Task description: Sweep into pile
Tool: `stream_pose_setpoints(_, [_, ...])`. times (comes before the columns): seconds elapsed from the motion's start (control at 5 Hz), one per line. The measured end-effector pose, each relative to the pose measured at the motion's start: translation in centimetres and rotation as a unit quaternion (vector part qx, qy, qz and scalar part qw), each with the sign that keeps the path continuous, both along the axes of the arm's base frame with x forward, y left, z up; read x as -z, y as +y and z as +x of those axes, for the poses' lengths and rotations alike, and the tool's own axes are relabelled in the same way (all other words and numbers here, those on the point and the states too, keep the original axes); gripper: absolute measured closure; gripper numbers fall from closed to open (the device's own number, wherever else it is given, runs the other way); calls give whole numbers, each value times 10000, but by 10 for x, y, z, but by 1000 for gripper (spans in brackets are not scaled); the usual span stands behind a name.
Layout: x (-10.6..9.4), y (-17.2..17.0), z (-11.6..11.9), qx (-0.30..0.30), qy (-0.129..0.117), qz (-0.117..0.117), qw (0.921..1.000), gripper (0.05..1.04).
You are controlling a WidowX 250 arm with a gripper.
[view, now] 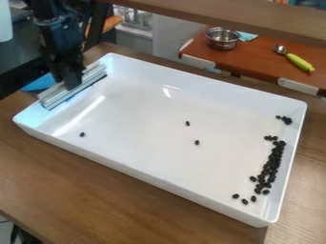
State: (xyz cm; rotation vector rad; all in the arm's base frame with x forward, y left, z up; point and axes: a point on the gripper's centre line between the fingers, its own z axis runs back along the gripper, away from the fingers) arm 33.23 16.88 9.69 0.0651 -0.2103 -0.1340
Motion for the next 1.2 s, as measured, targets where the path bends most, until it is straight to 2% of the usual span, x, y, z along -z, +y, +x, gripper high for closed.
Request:
stream_pose_setpoints(0.2, [6, 7, -2, 47, 3, 262, 9996, 758])
stream_pose_setpoints(0.4, [23, 6, -8, 5, 72, 273, 9996, 758])
stream_pose_setpoints(0.8, [37, -4, -14, -69, 150, 271, 9995, 758])
stream_pose_setpoints(1.2, [39, -38, -13, -249, 283, -83, 9993, 758])
